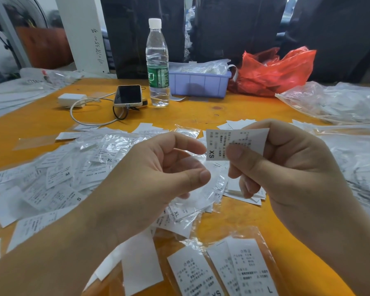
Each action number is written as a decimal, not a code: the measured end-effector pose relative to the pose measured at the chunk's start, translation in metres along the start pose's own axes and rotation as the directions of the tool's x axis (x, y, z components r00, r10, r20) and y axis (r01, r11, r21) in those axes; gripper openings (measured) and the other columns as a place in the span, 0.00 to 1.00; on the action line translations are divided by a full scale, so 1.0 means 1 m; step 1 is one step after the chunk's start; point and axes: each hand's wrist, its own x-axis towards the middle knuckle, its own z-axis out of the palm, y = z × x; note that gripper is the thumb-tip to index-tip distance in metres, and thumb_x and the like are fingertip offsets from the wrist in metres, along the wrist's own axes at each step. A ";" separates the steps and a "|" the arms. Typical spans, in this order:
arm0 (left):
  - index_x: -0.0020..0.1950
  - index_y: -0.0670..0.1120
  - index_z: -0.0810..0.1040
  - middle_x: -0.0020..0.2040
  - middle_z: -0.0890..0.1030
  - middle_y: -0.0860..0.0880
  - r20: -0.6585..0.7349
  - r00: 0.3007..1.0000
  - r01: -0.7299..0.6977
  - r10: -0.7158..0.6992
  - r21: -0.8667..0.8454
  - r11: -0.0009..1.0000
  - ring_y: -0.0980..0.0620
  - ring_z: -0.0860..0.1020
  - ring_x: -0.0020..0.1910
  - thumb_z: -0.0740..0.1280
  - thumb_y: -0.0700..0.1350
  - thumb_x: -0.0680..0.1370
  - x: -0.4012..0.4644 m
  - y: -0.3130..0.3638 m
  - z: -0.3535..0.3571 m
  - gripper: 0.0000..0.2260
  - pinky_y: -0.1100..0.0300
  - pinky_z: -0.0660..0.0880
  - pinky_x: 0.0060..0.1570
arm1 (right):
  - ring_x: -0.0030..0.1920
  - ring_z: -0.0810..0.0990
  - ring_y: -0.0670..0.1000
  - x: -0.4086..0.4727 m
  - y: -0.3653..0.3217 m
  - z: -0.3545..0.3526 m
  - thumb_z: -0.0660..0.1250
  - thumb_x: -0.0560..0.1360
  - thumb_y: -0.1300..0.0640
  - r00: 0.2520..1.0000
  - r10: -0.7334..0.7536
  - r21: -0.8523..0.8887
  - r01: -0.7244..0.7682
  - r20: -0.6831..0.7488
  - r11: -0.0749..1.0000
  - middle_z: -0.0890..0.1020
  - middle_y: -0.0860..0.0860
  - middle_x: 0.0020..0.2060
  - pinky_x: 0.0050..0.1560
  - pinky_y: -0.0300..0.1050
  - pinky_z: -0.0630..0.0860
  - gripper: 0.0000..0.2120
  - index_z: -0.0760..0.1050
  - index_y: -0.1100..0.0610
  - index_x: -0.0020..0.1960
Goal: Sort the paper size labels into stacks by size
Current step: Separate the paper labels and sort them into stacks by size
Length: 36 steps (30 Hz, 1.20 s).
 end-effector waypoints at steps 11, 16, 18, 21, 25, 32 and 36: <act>0.43 0.58 0.82 0.35 0.84 0.53 0.072 0.997 0.009 -0.011 0.036 0.999 0.55 0.82 0.35 0.77 0.46 0.63 -0.001 -0.001 0.001 0.12 0.63 0.77 0.35 | 0.26 0.75 0.46 -0.002 0.005 0.003 0.69 0.71 0.58 0.997 -0.069 -0.064 0.071 0.038 0.995 0.81 0.53 0.30 0.27 0.43 0.72 0.01 0.79 0.53 0.42; 0.42 0.59 0.82 0.38 0.85 0.49 0.097 0.995 0.010 -0.014 0.043 0.999 0.54 0.82 0.35 0.77 0.46 0.63 -0.001 -0.001 0.000 0.12 0.63 0.78 0.36 | 0.27 0.75 0.46 -0.002 0.006 0.002 0.69 0.72 0.58 0.994 -0.105 -0.084 0.107 0.033 0.991 0.81 0.53 0.31 0.27 0.43 0.72 0.01 0.79 0.53 0.43; 0.41 0.60 0.82 0.39 0.85 0.49 0.109 0.994 0.008 -0.012 0.038 0.999 0.54 0.82 0.36 0.77 0.46 0.63 -0.001 0.000 0.000 0.12 0.64 0.77 0.36 | 0.27 0.74 0.46 -0.002 0.006 0.001 0.69 0.73 0.58 0.992 -0.121 -0.103 0.123 0.030 0.987 0.81 0.53 0.32 0.28 0.43 0.72 0.01 0.78 0.53 0.43; 0.41 0.60 0.82 0.40 0.85 0.49 0.118 0.993 0.005 -0.009 0.032 0.999 0.54 0.83 0.38 0.78 0.45 0.62 -0.002 0.000 0.000 0.13 0.66 0.77 0.37 | 0.28 0.75 0.48 -0.002 0.007 -0.001 0.69 0.73 0.57 0.988 -0.152 -0.147 0.156 0.039 0.977 0.81 0.52 0.32 0.30 0.45 0.72 0.00 0.78 0.54 0.44; 0.42 0.61 0.81 0.41 0.86 0.50 0.117 0.993 0.010 -0.015 0.038 0.999 0.53 0.84 0.39 0.78 0.47 0.61 -0.001 -0.001 0.000 0.14 0.65 0.77 0.37 | 0.29 0.75 0.49 -0.001 0.010 -0.002 0.69 0.74 0.57 0.984 -0.178 -0.187 0.181 0.033 0.965 0.81 0.52 0.33 0.31 0.47 0.72 0.00 0.78 0.53 0.45; 0.45 0.61 0.83 0.41 0.86 0.49 0.151 0.988 -0.001 0.005 -0.023 1.000 0.51 0.83 0.40 0.80 0.48 0.59 -0.002 -0.001 -0.001 0.18 0.64 0.78 0.39 | 0.32 0.77 0.50 0.002 0.010 -0.003 0.69 0.75 0.56 0.979 -0.199 -0.261 0.202 0.035 0.944 0.81 0.49 0.34 0.32 0.44 0.73 0.02 0.79 0.51 0.44; 0.47 0.63 0.82 0.42 0.86 0.49 0.142 0.990 -0.005 0.008 -0.022 1.000 0.50 0.84 0.41 0.78 0.51 0.58 -0.002 -0.001 -0.001 0.20 0.64 0.78 0.40 | 0.31 0.76 0.48 0.003 0.010 -0.005 0.69 0.75 0.57 0.978 -0.206 -0.262 0.207 0.030 0.943 0.81 0.50 0.34 0.32 0.43 0.73 0.02 0.79 0.52 0.43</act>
